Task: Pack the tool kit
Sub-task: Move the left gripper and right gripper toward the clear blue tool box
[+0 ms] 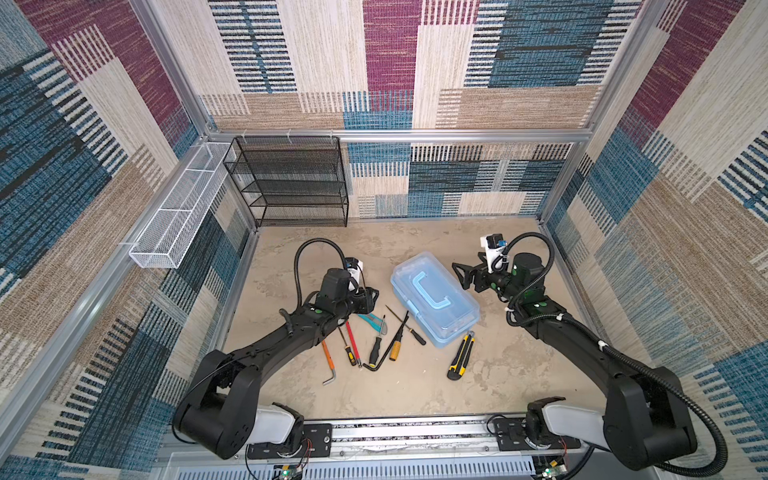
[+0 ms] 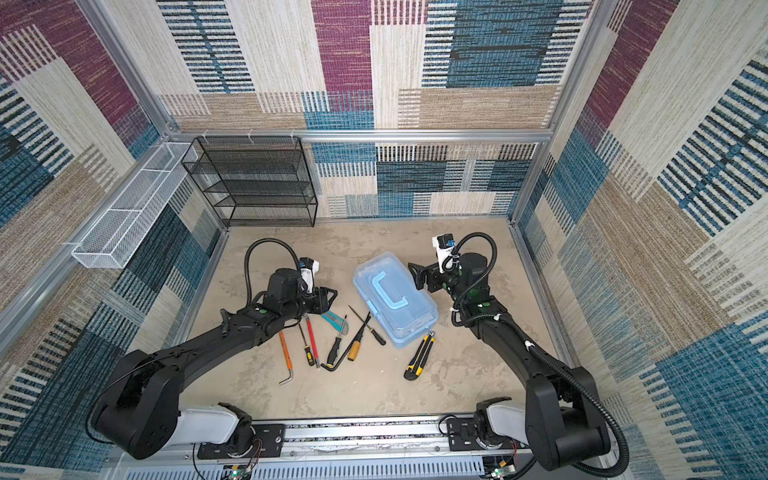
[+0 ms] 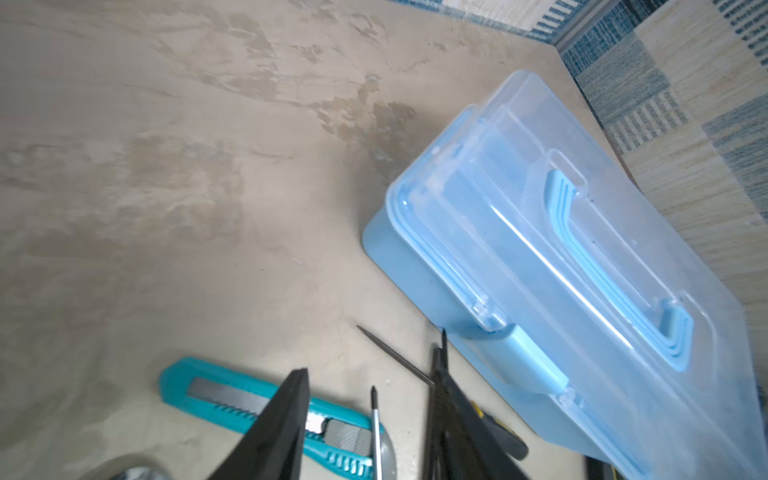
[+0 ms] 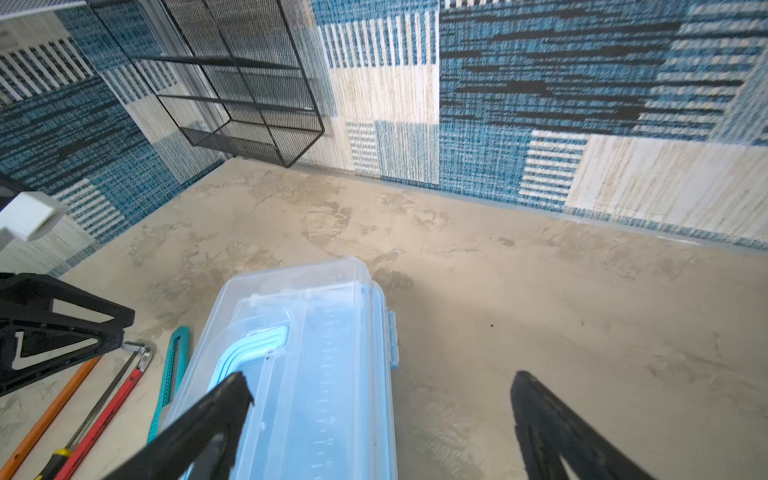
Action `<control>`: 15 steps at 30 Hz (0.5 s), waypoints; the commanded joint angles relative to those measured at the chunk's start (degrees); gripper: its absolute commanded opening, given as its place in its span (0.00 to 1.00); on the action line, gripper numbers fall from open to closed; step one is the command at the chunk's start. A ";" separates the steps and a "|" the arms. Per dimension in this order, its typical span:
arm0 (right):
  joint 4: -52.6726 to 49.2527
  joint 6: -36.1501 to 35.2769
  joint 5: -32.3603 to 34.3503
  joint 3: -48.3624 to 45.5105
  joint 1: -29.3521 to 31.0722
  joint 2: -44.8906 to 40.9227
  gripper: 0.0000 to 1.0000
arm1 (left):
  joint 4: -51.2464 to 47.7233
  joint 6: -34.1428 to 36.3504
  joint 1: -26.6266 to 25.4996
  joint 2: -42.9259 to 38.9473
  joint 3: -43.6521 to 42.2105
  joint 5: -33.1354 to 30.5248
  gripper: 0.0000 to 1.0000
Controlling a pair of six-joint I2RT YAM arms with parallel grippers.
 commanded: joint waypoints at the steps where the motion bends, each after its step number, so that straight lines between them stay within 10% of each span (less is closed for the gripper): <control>1: -3.46 -1.19 1.41 0.13 0.64 -0.25 0.99 | -0.43 -2.12 -2.09 3.89 3.29 5.17 0.50; 15: -6.92 -2.18 2.76 0.35 1.56 2.46 1.00 | -0.25 -6.01 -8.35 16.60 11.92 11.13 0.46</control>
